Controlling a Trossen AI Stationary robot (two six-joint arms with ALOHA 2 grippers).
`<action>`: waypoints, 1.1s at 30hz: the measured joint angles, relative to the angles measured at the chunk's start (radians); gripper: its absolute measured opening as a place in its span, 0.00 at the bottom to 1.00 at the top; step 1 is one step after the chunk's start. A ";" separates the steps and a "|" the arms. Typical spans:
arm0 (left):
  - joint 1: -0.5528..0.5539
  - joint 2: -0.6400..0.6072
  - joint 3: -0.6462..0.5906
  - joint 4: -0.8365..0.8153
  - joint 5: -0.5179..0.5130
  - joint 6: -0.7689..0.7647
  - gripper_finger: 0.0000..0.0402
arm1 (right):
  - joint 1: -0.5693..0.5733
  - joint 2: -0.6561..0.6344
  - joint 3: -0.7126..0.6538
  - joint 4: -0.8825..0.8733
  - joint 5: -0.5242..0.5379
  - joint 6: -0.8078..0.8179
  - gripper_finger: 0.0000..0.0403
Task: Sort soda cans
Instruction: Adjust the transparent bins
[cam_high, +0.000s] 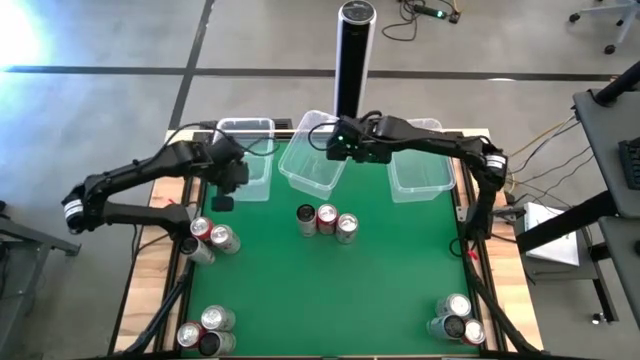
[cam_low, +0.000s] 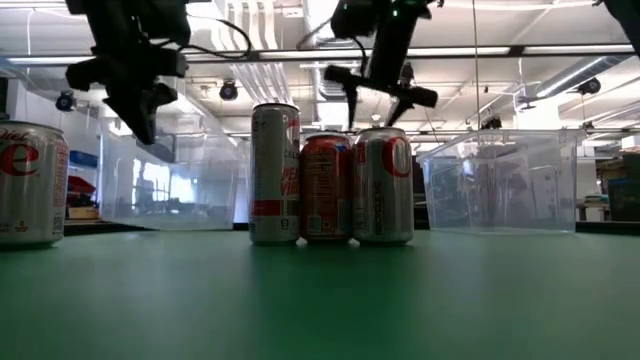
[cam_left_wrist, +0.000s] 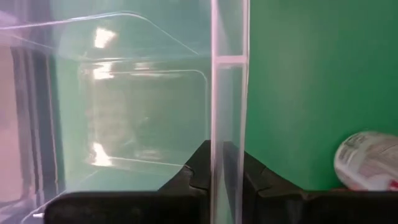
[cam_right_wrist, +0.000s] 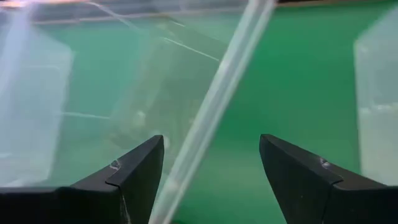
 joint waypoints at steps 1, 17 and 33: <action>-0.002 0.006 -0.007 0.007 -0.006 0.012 0.03 | 0.000 0.014 0.000 0.005 -0.006 0.013 0.63; -0.076 0.017 -0.042 0.082 -0.012 -0.027 0.03 | -0.053 0.127 -0.001 0.072 -0.164 -0.055 0.31; -0.085 0.048 -0.056 0.164 0.059 -0.116 0.03 | -0.116 0.118 -0.001 0.068 -0.191 -0.200 0.05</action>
